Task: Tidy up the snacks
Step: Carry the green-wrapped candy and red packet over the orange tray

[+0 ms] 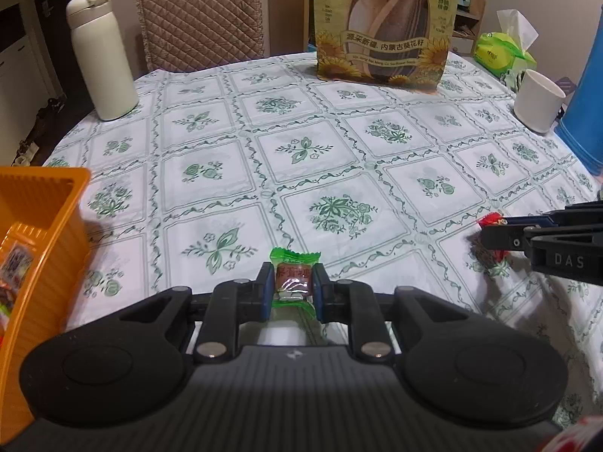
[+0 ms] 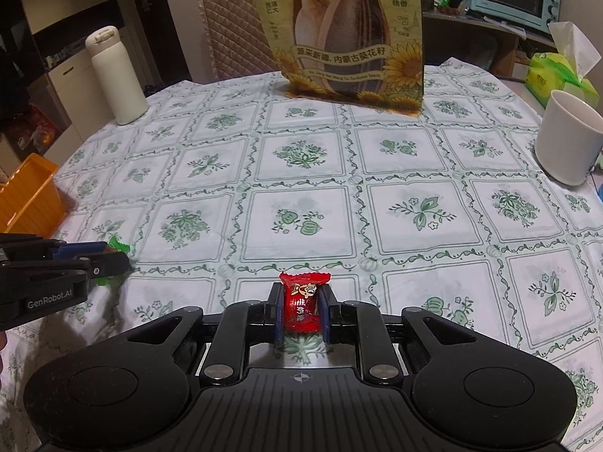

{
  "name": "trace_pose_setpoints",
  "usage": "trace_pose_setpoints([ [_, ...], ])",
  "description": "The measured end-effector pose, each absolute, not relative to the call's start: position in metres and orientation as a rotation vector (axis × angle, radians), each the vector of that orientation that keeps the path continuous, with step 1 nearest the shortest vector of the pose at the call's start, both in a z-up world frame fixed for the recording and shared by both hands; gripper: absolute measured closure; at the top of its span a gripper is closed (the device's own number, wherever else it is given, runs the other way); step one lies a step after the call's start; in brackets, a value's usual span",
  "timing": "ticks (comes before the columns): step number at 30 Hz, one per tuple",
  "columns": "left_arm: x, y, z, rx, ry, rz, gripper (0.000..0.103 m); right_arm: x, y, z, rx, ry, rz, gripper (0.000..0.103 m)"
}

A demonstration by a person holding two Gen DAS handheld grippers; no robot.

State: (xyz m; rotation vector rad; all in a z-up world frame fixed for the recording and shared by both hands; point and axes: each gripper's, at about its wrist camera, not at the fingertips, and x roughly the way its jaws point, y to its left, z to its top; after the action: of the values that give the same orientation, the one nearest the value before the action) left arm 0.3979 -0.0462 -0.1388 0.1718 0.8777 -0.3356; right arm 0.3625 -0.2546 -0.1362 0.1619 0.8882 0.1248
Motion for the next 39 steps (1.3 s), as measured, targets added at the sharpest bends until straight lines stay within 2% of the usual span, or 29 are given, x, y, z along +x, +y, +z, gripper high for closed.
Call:
trace_pose_setpoints([
  [19, 0.342, -0.007, -0.096, 0.097, 0.849, -0.28, 0.084, 0.333, -0.218, -0.099, 0.133, 0.827, 0.232, 0.084],
  [39, 0.265, 0.095, -0.054, -0.01, 0.821, -0.133, 0.084, 0.29, -0.117, -0.062, 0.08, 0.794, 0.465, 0.084],
])
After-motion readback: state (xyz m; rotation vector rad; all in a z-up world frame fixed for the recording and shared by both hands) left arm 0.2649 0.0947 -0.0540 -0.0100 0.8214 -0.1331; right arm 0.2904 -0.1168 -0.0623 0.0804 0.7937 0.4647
